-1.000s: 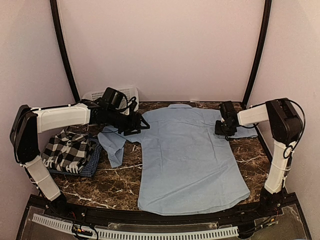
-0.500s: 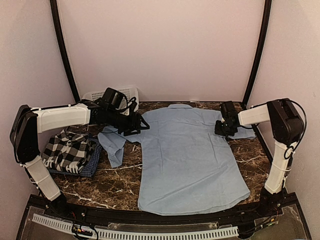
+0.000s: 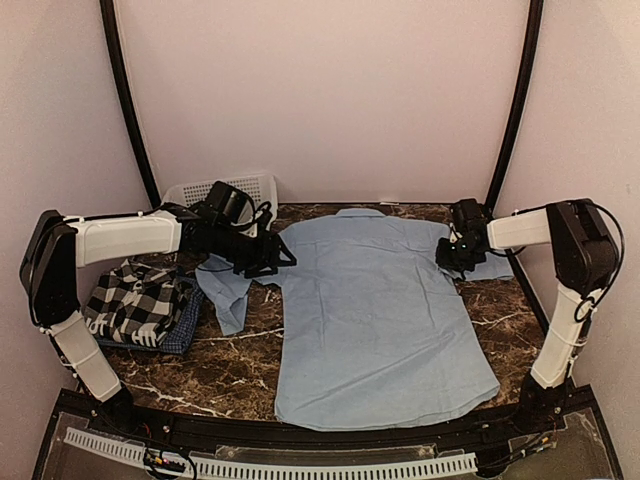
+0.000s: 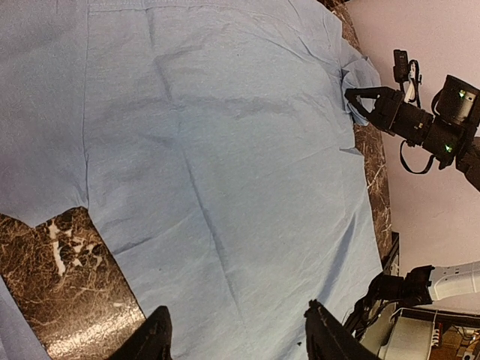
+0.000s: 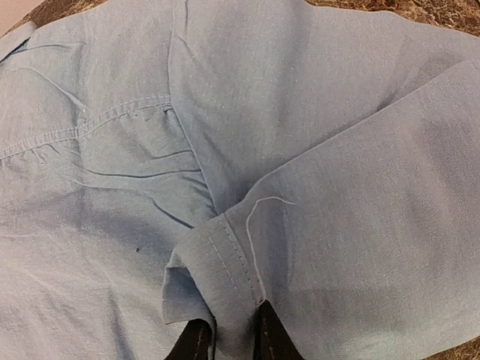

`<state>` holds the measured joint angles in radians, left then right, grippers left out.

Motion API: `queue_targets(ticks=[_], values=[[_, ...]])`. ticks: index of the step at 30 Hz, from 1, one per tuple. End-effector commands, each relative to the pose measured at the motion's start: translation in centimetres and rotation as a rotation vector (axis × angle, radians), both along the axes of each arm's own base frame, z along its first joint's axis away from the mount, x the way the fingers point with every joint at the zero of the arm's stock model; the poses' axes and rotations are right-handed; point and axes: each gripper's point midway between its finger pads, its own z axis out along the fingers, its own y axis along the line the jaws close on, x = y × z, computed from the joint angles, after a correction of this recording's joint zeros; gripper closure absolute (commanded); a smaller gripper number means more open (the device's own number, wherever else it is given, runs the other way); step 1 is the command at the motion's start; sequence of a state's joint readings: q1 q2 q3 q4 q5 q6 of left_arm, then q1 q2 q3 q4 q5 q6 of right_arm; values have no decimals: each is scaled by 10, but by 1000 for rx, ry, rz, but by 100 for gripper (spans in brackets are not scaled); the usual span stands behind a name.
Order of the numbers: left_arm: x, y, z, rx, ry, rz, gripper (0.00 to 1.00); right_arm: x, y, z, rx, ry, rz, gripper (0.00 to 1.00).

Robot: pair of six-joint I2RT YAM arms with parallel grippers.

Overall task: Fold and stack the long sleeve shirts
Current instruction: Pick up the flattened shirt from the center of the board.

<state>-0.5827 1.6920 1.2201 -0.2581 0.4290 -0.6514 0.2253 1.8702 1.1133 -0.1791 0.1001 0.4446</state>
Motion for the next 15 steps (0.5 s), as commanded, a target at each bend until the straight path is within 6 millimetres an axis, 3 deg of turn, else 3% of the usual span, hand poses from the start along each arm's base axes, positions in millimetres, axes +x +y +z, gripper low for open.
queue_targets(ticks=[1, 15], values=[[-5, 2, 1, 6, 1, -2, 41, 0, -3, 9, 66, -24, -6, 80], [-5, 2, -2, 7, 3, 3, 41, 6, -23, 37, 92, -93, -40, 86]])
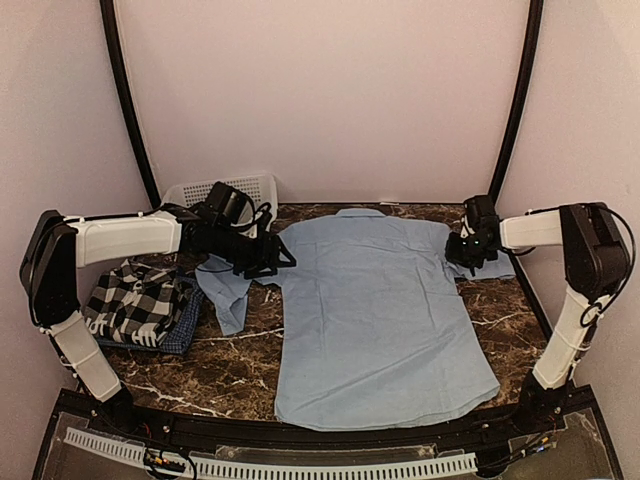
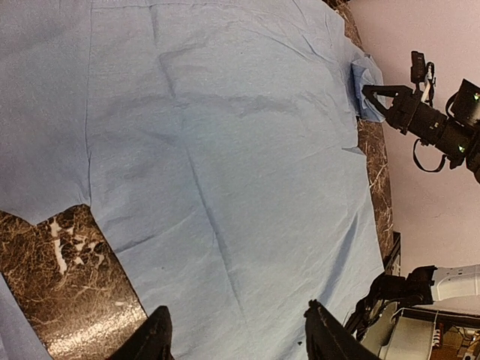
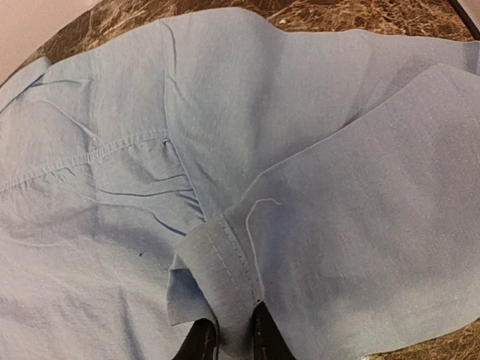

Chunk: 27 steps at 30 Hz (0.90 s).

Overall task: Fold and stack the long sleeve shirts
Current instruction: Pick up the flattened shirt from the center of the board, then fold the flattened shirt at the center of the board.

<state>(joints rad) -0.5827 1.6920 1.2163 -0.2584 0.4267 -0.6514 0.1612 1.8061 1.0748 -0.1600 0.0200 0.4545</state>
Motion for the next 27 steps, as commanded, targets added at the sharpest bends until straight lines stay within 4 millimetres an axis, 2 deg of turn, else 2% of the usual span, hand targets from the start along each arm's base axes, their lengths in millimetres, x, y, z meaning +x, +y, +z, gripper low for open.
queue_targets(ticks=[1, 5, 8, 11, 14, 17, 22, 27], values=[[-4, 2, 0, 3, 1, 3, 41, 8, -8, 22, 15, -63, -16, 88], [-5, 0, 0, -9, 7, 2, 41, 10, -9, 30, 14, -77, -7, 100], [-5, -3, 1, -32, 13, 3, 41, 9, 6, 47, 70, -110, 56, 100], [-6, -8, 4, -72, 23, -2, 41, 3, 31, 67, 146, -158, 138, 100], [-9, -14, 6, -111, 33, -9, 40, -8, 69, 84, 197, -186, 239, 100], [-11, -24, 10, -164, 40, -22, 39, -24, 117, 94, 272, -192, 350, 100], [-15, -45, 7, -221, 58, -50, 36, -59, 201, 101, 436, -169, 526, 100], [-16, -65, 6, -266, 44, -75, 34, -87, 261, 101, 585, -134, 627, 100]])
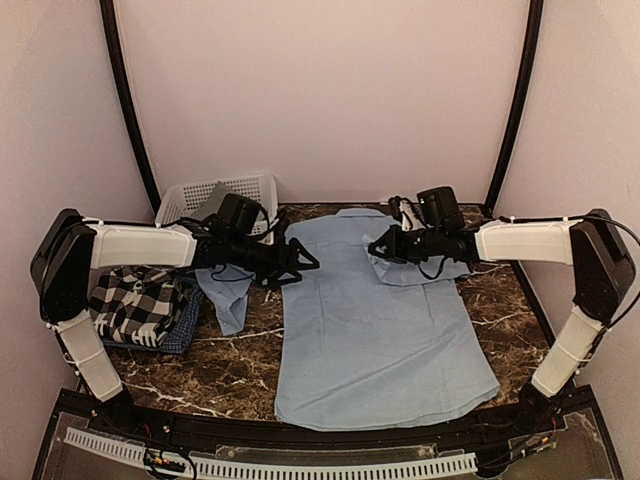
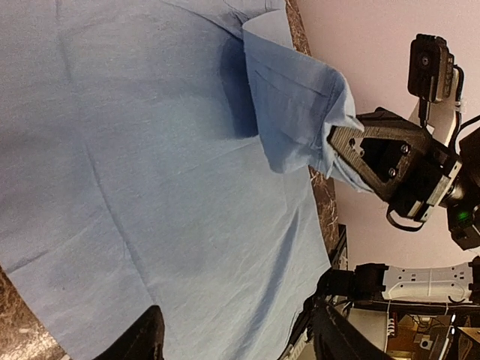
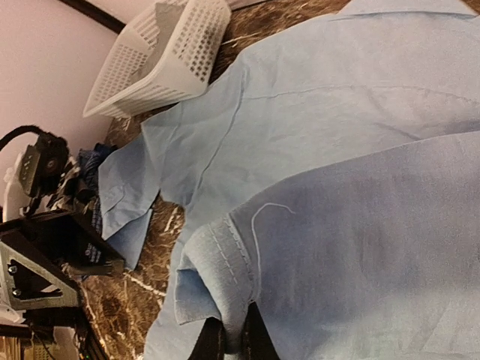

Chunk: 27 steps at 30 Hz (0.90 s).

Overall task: Fold and stack the long sleeve shirts
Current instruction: Fold the flattened shirt at the center of the board.

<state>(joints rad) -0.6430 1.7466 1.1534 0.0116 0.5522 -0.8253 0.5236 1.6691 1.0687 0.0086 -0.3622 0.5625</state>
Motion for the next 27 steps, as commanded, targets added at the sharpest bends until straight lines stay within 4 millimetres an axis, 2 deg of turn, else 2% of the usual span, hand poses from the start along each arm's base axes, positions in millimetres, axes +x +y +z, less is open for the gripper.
queue_targets(ticks=[1, 5, 8, 13, 18, 27], values=[[-2, -19, 2, -70, -13, -27, 34, -21, 53, 3, 169, 49, 111, 100], [0, -27, -1, -110, -13, -26, 33, -33, 80, -8, 196, 89, 173, 100], [1, -27, -3, -137, -9, -6, 33, -39, 87, -11, 221, 111, 192, 100], [9, -28, -3, -183, 12, 66, 32, -47, 91, -20, 209, 128, 210, 100], [25, -27, -15, -169, 69, 167, 32, -51, 90, -25, 195, 128, 210, 100], [41, -38, -24, -176, 93, 200, 34, -57, 91, -39, 136, 126, 223, 99]])
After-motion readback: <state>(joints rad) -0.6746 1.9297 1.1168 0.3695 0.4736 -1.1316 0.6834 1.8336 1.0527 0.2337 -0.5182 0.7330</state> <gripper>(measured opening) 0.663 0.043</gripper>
